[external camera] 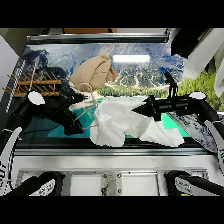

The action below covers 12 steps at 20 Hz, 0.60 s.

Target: Fold the clothes and pants, and hang the long-sleeved shirts on hangers.

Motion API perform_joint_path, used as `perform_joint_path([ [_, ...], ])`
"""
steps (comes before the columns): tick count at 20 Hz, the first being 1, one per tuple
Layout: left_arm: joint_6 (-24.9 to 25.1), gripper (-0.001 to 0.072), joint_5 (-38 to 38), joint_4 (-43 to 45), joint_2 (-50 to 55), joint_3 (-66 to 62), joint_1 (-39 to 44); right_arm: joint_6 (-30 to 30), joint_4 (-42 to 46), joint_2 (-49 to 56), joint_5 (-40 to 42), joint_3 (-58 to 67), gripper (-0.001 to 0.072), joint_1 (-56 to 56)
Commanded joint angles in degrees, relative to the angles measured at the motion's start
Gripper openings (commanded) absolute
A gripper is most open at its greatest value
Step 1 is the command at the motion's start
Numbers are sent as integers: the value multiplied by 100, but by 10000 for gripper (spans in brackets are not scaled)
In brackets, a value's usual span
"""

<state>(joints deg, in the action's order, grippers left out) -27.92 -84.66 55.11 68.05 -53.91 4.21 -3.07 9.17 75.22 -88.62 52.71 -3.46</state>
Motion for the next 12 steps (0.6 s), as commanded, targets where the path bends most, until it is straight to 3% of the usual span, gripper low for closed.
perform_joint_path([
  [1,-407,399,260,72,-2,0,-2,-39,-142,0,35,4,10,-2],
  [4,-413,399,271,63,-2,-2,-2,-275,-96,0,214,4,10,-2],
  [8,-780,401,273,59,-2,0,-142,-275,-79,0,286,4,9,-2],
  [12,-907,403,-85,7,-2,0,-549,-275,-81,0,286,4,10,-2],
])
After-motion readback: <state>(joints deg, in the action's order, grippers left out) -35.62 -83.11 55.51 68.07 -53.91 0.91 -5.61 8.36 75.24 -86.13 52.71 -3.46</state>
